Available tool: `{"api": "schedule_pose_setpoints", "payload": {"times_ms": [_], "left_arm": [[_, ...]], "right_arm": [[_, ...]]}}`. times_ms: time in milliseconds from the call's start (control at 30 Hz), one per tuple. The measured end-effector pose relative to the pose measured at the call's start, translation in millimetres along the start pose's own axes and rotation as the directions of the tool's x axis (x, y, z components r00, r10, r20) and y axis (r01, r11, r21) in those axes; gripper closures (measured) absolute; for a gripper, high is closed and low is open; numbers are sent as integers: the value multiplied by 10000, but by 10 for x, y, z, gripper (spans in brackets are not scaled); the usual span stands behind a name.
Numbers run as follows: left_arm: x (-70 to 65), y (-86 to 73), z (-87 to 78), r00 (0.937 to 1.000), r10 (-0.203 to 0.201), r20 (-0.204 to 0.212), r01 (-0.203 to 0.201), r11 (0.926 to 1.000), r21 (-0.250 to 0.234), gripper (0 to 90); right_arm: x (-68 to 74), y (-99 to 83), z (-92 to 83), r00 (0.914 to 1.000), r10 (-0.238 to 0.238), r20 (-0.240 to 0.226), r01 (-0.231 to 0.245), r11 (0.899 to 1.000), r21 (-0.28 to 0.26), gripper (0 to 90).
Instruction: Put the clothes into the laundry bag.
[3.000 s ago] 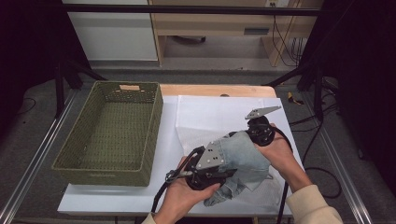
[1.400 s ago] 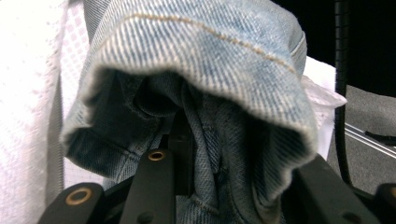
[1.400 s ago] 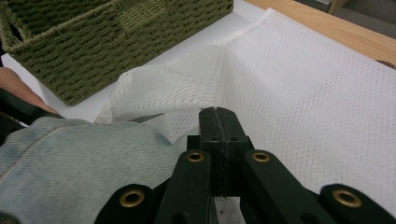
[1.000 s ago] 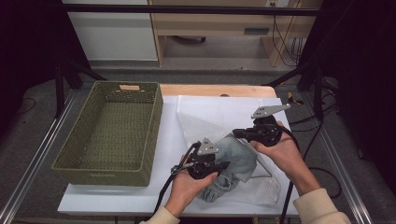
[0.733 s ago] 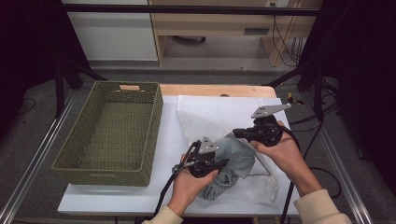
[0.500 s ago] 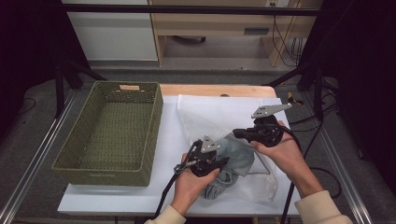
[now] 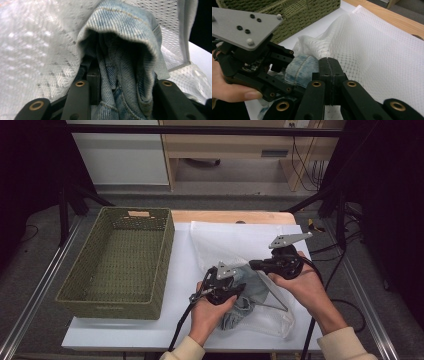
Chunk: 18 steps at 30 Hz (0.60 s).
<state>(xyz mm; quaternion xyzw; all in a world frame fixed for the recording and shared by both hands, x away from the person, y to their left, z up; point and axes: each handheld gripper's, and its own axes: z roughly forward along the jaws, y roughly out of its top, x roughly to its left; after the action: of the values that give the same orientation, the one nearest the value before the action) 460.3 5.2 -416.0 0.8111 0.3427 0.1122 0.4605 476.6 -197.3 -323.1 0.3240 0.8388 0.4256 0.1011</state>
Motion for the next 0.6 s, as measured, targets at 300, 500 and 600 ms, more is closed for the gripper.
{"api": "schedule_pose_setpoints", "payload": {"times_ms": [300, 500, 600], "left_arm": [[34, 48, 101, 9996, 98, -271, -103, 9998, -163, 608], [43, 45, 124, 9993, 257, -272, -263, 9993, -250, 489], [15, 26, 69, 9987, 408, -301, -425, 9975, -564, 370]], "right_arm": [[0, -10, 180, 9998, 176, -136, -175, 9998, 30, 900], [-21, -41, 237, 9994, 336, -93, -334, 9994, 123, 900], [-42, -61, 255, 9991, 414, -47, -413, 9990, 146, 900]]}}
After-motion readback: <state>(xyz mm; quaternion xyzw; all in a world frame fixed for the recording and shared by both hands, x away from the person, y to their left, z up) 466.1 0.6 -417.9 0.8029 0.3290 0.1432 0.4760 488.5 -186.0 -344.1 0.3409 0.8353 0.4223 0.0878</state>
